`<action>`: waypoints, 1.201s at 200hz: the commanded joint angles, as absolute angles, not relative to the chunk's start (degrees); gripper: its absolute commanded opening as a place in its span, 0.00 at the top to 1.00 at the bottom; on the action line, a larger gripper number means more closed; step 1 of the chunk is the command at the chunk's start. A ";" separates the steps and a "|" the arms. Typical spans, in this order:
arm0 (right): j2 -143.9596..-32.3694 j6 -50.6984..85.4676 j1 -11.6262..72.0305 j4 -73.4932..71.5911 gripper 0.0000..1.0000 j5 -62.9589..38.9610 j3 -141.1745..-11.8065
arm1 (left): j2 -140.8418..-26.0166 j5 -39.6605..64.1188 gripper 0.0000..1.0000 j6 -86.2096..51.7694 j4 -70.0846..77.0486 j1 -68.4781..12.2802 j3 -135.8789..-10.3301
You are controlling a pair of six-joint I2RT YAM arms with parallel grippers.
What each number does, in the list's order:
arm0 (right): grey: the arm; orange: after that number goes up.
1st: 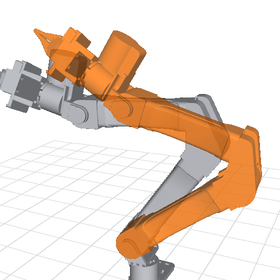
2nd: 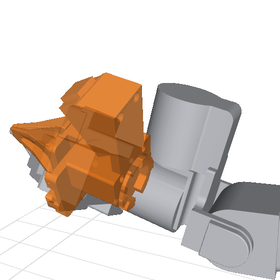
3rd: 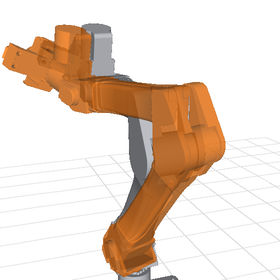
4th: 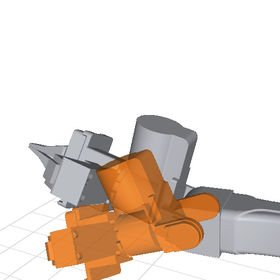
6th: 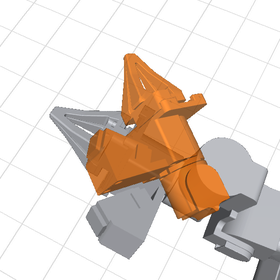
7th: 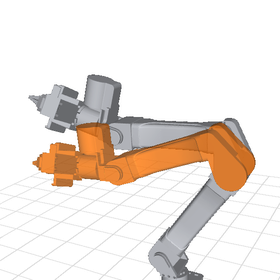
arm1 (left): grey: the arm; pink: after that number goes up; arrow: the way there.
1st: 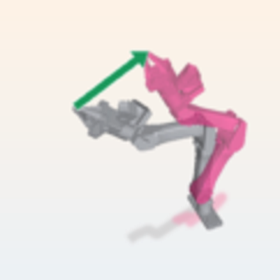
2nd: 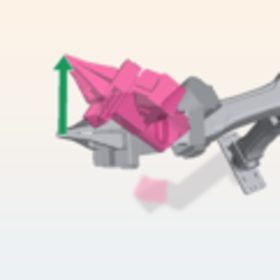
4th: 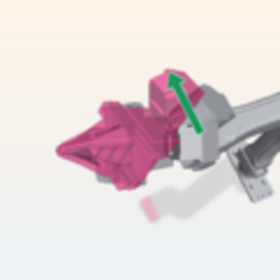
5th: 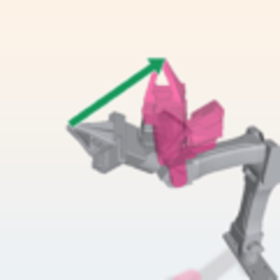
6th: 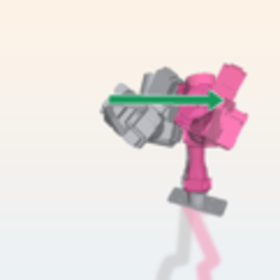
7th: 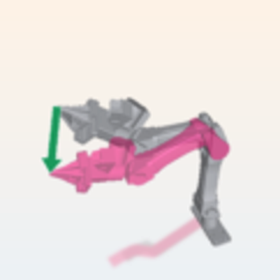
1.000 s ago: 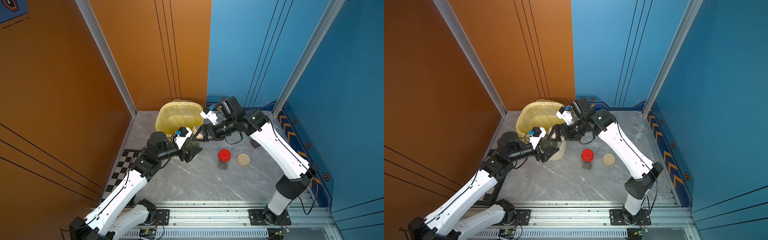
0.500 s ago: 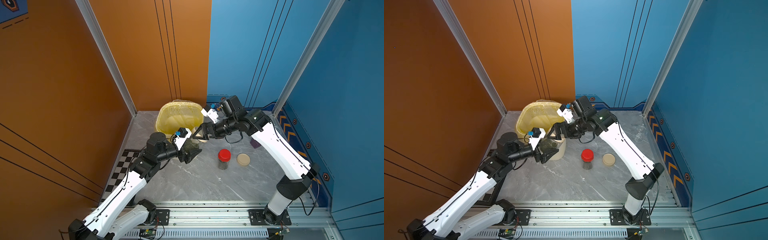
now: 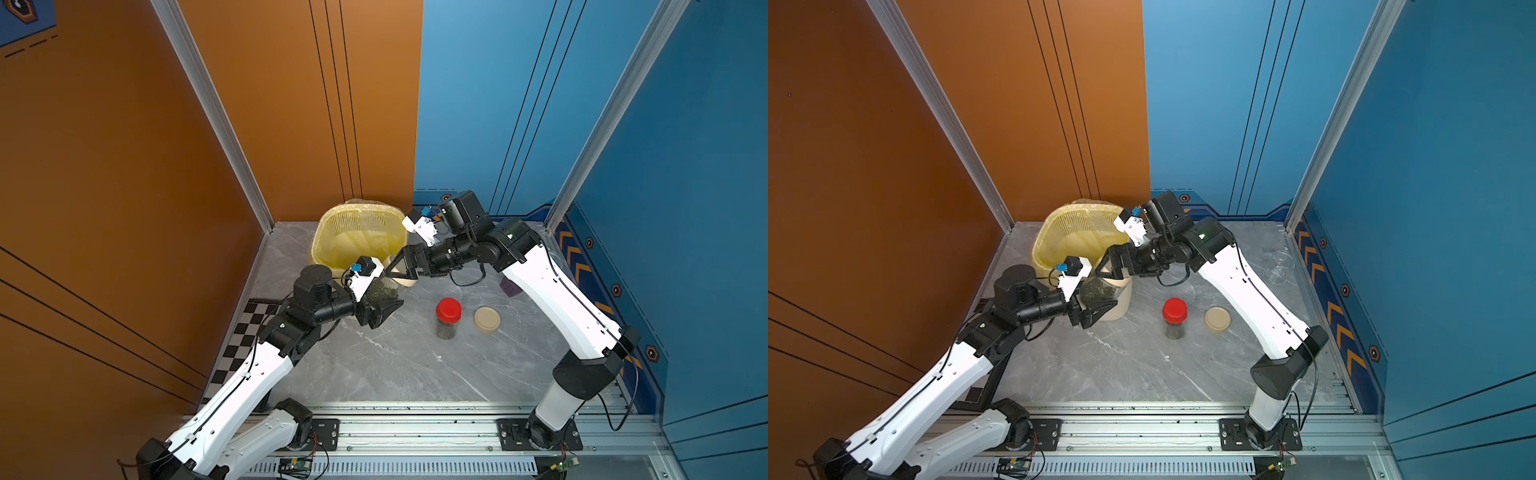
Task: Empty moldy tea leaves from jars
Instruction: Unscrew the lid from the jar.
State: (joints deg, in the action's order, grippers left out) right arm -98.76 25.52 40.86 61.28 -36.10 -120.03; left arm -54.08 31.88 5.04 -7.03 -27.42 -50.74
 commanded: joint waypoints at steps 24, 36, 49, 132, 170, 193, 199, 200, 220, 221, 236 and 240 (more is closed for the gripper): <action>-97.94 25.40 40.61 59.99 0.07 -36.16 -119.18 | -52.05 34.10 0.38 4.88 -3.96 -27.39 -51.28; -97.97 25.19 40.65 59.97 0.09 -36.45 -119.18 | -51.97 34.28 0.38 4.76 -3.96 -27.39 -51.44; -97.98 24.68 38.89 59.97 0.13 -36.65 -119.10 | -51.99 34.41 0.38 4.66 -3.98 -27.39 -51.42; -96.88 20.35 39.11 58.42 0.15 -38.89 -116.22 | -51.77 35.56 0.38 3.24 -2.82 -26.72 -51.62; -95.65 19.08 39.29 56.05 0.15 -39.81 -113.66 | -51.66 35.82 0.38 2.73 -2.17 -26.22 -51.34; -95.31 18.66 39.16 55.25 0.15 -40.30 -112.88 | -51.43 36.03 0.38 2.66 -2.13 -25.99 -51.33; -95.27 18.44 39.07 55.10 0.15 -40.53 -112.78 | -51.42 36.17 0.38 2.58 -2.19 -25.96 -51.33; -95.27 18.45 39.05 55.11 0.15 -40.57 -112.73 | -51.42 36.14 0.38 2.61 -2.20 -25.94 -51.33; -95.04 17.89 38.60 54.32 0.15 -41.96 -112.27 | -51.18 36.37 0.38 2.45 -2.19 -25.84 -51.26; -95.07 17.86 38.59 54.32 0.15 -41.99 -112.25 | -51.17 36.33 0.38 2.46 -2.19 -25.84 -51.29; -94.90 17.60 38.33 53.40 0.15 -43.28 -111.85 | -50.96 36.30 0.38 2.46 -2.10 -25.66 -51.28; -94.84 17.62 38.24 53.03 0.15 -43.64 -111.73 | -50.93 36.43 0.38 2.46 -2.05 -25.65 -51.24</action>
